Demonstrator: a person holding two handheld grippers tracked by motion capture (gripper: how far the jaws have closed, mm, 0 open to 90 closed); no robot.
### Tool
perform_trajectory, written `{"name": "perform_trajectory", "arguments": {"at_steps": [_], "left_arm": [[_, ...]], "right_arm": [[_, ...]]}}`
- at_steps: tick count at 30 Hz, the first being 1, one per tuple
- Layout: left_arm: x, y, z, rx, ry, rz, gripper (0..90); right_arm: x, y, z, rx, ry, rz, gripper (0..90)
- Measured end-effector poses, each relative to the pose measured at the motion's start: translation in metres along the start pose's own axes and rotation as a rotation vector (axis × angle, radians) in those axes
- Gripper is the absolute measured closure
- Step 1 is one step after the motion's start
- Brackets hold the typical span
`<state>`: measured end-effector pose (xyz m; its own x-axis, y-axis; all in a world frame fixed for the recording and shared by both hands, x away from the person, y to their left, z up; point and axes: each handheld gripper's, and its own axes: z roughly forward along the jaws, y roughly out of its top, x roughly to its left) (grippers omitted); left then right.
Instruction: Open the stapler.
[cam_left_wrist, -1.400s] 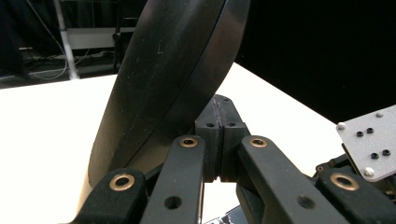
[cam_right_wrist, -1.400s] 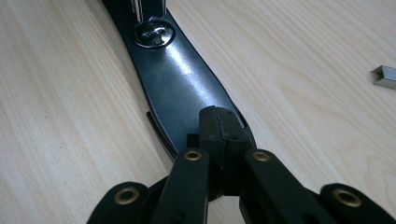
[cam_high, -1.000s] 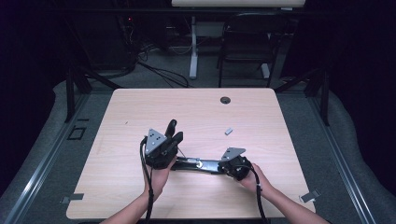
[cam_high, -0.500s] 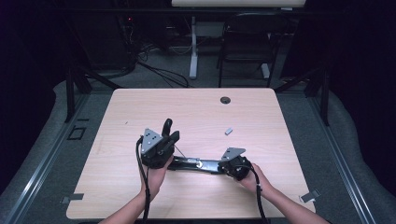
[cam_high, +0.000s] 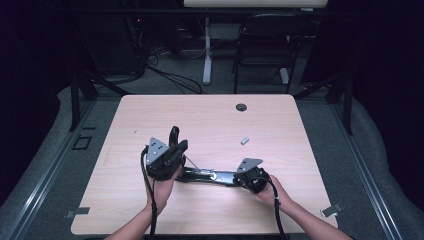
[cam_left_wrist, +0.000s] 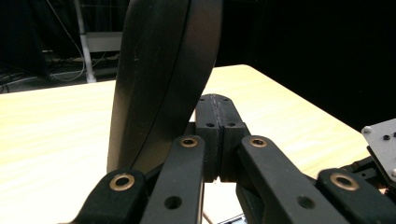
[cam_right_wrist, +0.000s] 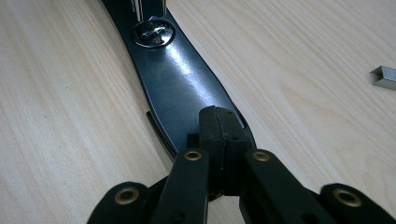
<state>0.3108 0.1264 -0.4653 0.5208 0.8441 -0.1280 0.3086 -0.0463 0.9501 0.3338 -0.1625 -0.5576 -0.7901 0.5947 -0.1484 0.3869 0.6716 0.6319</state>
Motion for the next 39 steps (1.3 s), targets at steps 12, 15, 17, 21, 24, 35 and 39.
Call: {"name": "perform_trajectory", "arguments": {"at_steps": [12, 15, 17, 21, 24, 35, 39], "left_arm": [[0.004, 0.000, -0.003, -0.002, 0.014, -0.001, 90.0], [0.006, 0.000, -0.004, -0.004, 0.014, -0.003, 90.0], [0.007, 0.000, -0.005, -0.003, 0.018, -0.006, 90.0], [0.011, 0.000, -0.008, -0.008, 0.040, -0.016, 90.0], [0.025, 0.001, -0.012, -0.022, 0.080, -0.068, 90.0], [0.062, -0.004, -0.020, 0.014, 0.150, -0.144, 90.0], [0.063, -0.004, -0.020, 0.010, 0.154, -0.147, 90.0]], "right_arm": [[0.000, 0.000, 0.000, 0.001, 0.001, 0.001, 90.0], [0.000, 0.000, 0.000, 0.002, 0.000, 0.000, 90.0], [0.000, 0.000, 0.000, 0.001, -0.001, 0.002, 90.0], [0.000, 0.000, 0.000, 0.001, 0.000, 0.000, 90.0], [0.000, 0.000, 0.000, 0.000, 0.001, 0.000, 90.0], [0.000, 0.000, 0.000, 0.002, -0.009, 0.003, 90.0], [-0.001, 0.000, 0.000, 0.004, -0.004, 0.001, 90.0]]}}
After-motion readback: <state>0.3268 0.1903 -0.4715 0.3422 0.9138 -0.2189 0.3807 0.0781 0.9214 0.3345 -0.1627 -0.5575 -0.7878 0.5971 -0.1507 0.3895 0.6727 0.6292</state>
